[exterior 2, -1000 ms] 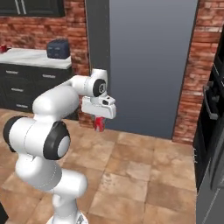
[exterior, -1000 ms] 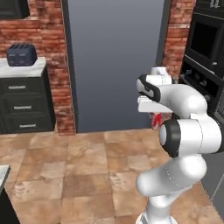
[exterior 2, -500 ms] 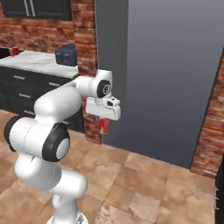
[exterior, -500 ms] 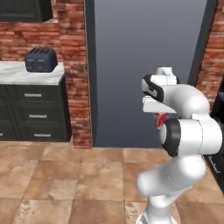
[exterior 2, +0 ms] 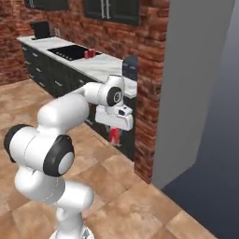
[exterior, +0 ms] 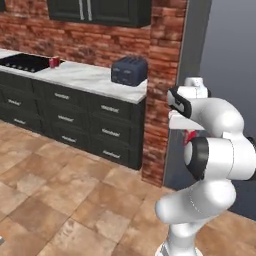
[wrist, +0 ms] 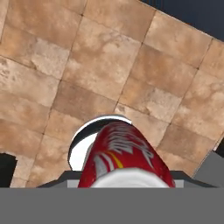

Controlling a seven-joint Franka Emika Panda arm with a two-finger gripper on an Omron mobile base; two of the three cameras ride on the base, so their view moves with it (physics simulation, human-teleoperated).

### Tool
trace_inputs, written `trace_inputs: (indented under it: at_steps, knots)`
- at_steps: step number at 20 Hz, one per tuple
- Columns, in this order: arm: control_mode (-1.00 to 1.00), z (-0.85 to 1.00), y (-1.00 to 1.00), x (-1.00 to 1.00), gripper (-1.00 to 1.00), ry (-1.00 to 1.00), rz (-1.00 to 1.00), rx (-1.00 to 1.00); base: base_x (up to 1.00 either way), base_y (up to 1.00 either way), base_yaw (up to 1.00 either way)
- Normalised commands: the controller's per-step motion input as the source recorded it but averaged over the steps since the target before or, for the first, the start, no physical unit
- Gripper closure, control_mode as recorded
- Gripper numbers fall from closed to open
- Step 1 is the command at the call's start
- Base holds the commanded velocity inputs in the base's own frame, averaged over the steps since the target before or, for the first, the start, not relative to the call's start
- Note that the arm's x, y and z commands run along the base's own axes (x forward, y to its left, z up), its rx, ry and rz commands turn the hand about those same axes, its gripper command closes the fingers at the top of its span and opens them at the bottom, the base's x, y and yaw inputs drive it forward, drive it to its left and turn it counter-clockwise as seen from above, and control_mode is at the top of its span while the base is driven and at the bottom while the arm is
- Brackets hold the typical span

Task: Four empty soda cans are scattered around the kitchen. Gather all the cans and cluster them next to the stove for recycling.

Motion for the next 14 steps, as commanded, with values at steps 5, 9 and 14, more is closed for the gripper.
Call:
trace_inputs:
  at_steps: [5, 9, 14]
  knots:
    - [1.0, 0.0, 0.0, 0.0, 1.0, 0.0, 0.0, 0.0, 1.0, -0.08, 0.74]
    - [1.0, 0.0, 0.0, 0.0, 1.0, 0.0, 0.0, 0.0, 1.0, -0.08, 0.73]
    - [1.0, 0.0, 0.0, 0.0, 1.0, 0.0, 0.0, 0.0, 1.0, -0.07, 0.7]
